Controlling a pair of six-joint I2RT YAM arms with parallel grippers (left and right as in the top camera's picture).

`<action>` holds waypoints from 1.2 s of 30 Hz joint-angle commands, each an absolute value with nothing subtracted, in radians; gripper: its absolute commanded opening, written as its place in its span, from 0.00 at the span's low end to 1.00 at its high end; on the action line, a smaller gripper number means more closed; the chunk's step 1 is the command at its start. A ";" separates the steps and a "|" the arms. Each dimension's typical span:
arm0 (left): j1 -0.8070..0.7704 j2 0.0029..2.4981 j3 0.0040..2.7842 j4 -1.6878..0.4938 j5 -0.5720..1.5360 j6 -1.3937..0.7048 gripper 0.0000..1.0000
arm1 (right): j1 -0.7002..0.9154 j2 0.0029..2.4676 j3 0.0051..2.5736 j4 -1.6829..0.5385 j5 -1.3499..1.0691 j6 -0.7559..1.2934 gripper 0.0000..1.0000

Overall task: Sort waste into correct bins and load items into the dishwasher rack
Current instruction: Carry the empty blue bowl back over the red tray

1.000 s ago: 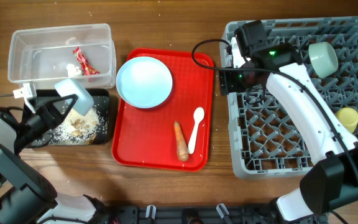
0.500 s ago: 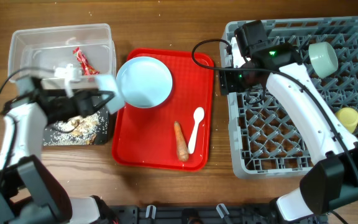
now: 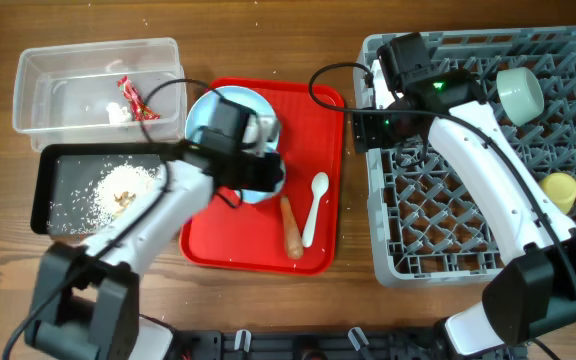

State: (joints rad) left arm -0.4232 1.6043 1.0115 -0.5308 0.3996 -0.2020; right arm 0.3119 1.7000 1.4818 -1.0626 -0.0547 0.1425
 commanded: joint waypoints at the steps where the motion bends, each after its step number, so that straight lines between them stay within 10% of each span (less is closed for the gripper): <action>1: -0.497 1.631 1.025 -0.502 0.233 -0.278 0.06 | 0.315 1.711 1.480 -1.067 -0.041 0.160 0.77; 19: -0.458 1.546 1.059 -0.573 0.233 -0.304 0.45 | 0.315 1.711 1.480 -1.050 -0.181 0.094 0.87; 36: 0.212 1.243 1.063 -1.076 0.173 -0.303 0.75 | 0.540 1.805 1.480 -0.898 -0.347 0.100 0.79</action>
State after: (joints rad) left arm 0.1257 1.2556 1.0504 -1.0557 0.1799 -0.3019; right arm 0.4881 1.7245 1.4818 -0.8997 -0.3580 0.0635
